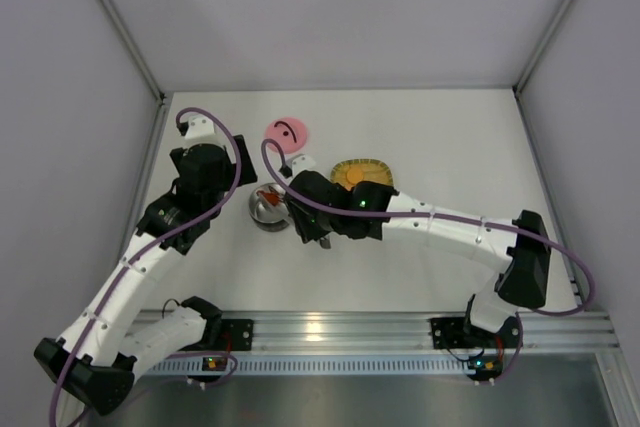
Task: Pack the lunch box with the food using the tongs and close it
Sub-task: Place the fake food in the packing box, then pick up the fake food from the plate.
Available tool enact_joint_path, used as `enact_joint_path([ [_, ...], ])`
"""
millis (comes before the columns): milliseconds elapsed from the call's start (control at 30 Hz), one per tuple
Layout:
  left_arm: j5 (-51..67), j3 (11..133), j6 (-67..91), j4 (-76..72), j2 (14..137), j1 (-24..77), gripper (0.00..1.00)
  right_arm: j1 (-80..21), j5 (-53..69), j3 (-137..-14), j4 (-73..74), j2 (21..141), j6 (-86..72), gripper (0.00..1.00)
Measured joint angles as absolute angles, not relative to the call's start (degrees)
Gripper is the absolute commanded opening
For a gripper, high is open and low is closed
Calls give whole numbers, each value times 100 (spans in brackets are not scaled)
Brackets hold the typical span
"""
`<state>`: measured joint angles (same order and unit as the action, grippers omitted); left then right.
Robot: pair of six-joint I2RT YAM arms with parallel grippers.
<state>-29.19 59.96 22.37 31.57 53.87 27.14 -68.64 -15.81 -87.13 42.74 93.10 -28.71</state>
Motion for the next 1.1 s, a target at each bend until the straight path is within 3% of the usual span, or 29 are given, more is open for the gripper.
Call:
enact_joint_path([
  [267,-2875,5996,2237,3155,5387,2714,99,-6864,-1581,-8713,4265,9386,-2867,42],
  [767,-2832,5996,2235,3155,5387,2714,99,-6842,-1898,-8799,4313,9292,-2864,45],
  [1100,-2790,5996,2237,3151,5352,2714,99,-6735,-2880,-7387,4812,7271,-3468,46],
])
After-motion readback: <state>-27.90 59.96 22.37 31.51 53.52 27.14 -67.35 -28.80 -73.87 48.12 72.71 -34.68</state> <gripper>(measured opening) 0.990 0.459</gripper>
